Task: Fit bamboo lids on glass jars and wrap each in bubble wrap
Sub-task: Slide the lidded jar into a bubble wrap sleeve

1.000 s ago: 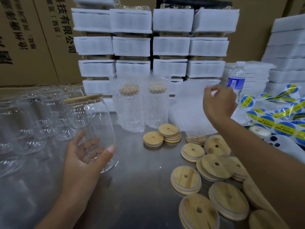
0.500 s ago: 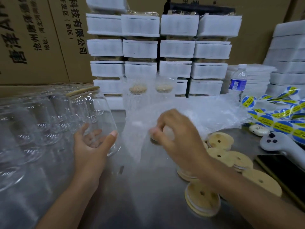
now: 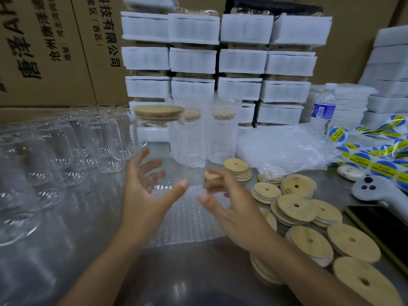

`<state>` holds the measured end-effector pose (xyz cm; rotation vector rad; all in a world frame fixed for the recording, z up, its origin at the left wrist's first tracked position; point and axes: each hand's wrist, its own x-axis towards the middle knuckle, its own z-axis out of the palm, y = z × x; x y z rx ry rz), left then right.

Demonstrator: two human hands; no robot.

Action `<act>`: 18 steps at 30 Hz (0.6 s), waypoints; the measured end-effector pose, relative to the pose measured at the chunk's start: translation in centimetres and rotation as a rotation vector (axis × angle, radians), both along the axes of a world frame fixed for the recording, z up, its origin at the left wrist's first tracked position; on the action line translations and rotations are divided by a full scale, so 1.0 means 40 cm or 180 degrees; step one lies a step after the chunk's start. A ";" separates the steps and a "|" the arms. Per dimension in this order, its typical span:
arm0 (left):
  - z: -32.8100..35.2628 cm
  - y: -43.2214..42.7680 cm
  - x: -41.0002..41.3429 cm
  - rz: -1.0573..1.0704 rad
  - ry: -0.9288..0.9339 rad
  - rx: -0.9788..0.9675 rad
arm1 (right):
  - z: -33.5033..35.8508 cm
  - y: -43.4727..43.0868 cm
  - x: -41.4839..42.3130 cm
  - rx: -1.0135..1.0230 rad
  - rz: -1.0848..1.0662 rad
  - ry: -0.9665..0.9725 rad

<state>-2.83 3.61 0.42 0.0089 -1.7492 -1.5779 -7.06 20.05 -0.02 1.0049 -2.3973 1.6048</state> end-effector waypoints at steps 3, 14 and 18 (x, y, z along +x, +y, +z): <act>-0.018 0.037 0.001 -0.0310 -0.0105 -0.0446 | 0.013 -0.007 0.000 -0.0700 0.0263 -0.0292; -0.089 0.059 -0.029 -0.1631 -0.1219 -0.0766 | 0.035 0.017 -0.021 -0.1277 -0.0492 -0.0280; -0.085 0.040 -0.020 -0.1112 -0.1455 -0.1935 | 0.041 0.042 -0.046 -0.1607 -0.1039 -0.0093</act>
